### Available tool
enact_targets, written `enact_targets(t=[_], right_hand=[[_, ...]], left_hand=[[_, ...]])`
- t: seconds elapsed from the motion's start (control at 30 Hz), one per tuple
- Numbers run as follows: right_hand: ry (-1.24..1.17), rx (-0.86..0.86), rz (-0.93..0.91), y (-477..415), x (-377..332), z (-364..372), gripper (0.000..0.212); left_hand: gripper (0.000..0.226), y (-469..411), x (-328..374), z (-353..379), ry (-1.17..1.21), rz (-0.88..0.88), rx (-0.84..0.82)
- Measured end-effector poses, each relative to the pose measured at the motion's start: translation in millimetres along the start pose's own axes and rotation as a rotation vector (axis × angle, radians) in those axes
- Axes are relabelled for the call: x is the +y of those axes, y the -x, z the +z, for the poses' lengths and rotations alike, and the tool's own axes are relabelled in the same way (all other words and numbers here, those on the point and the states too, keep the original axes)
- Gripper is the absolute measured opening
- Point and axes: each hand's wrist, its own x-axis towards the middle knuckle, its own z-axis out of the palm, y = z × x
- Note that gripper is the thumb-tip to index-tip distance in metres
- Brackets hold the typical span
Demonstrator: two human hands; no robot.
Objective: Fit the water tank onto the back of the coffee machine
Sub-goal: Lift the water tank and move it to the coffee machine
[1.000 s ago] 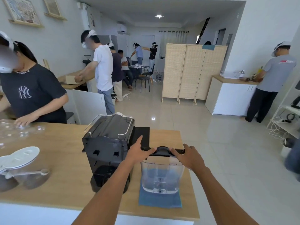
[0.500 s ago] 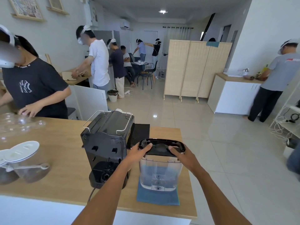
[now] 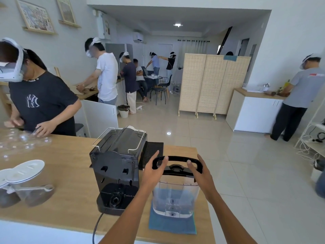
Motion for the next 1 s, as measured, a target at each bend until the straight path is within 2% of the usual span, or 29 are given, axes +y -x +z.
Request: enact_targets(t=[0.13, 0.4, 0.63, 0.8, 1.0], right_hand=[[-0.136, 0.057, 0.022, 3, -4, 5, 0.087], [-0.252, 0.137, 0.034, 2, -8, 13, 0.065], [-0.248, 0.064, -0.018, 7, -4, 7, 0.082], [-0.141, -0.006, -0.091, 14, 11, 0, 0.073], [0.144, -0.098, -0.216, 26, 39, -4, 0.091]], left_hand=[[0.059, 4, 7, 6, 0.11, -0.029, 0.094], [0.049, -1, 5, 8, 0.137, -0.067, 0.09], [0.051, 4, 3, 4, 0.132, -0.046, 0.016], [0.053, 16, -5, -6, 0.136, -0.006, -0.063], [0.087, 30, -26, -10, -0.081, 0.067, -0.158]])
